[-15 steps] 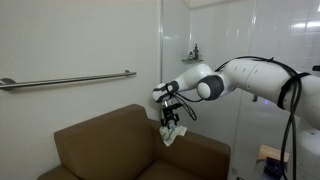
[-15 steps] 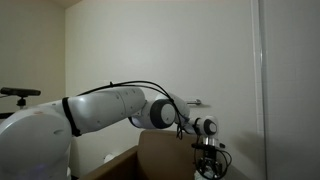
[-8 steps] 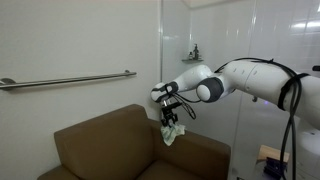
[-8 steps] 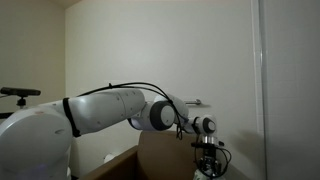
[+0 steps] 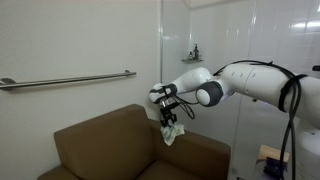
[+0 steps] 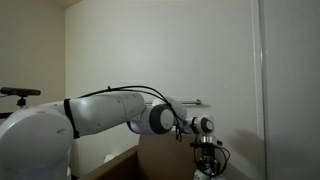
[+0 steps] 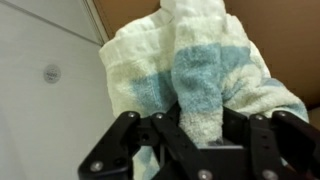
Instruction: Use the towel to wipe the arm rest
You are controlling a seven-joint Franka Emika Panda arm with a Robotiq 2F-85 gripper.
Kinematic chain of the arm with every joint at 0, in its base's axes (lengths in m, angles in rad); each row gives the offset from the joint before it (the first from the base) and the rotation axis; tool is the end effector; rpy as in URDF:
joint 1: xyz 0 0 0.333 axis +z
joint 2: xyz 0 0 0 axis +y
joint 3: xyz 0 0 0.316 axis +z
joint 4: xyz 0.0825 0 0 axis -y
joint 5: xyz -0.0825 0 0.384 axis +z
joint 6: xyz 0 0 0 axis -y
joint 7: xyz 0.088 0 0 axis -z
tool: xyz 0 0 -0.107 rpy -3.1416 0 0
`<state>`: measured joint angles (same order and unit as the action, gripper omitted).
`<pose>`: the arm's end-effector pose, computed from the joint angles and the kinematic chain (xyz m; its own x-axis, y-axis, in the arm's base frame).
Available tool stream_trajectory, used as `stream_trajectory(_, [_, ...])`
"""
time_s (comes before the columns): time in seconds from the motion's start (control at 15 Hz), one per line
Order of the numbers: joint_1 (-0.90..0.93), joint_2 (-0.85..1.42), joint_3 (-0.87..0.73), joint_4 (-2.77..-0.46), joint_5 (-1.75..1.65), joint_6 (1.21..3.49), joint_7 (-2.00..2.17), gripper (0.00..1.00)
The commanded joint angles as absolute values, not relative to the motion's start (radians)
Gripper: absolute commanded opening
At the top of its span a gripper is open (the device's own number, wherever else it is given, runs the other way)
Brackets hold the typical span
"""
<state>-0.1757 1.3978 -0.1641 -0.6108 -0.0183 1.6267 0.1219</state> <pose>0.7266 -0.1927 0.0912 0.8676 -0.3613 -0.3416 -0.2997 -0.9282 0.2205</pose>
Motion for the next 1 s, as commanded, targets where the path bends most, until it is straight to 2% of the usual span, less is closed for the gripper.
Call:
stream_trajectory(0.0, [-0.202, 1.473, -0.132, -0.471, -0.016, 1.571, 0.122, 0.1])
stream_trajectory(0.2, [-0.215, 1.506, -0.115, -0.392, -0.01, 1.538, 0.115, 0.1])
stream_trajectory(0.27, [-0.211, 1.463, -0.106, -0.465, -0.015, 1.575, 0.117, 0.1])
stream_trajectory(0.93, [-0.216, 1.469, -0.096, -0.405, -0.023, 1.511, 0.075, 0.1])
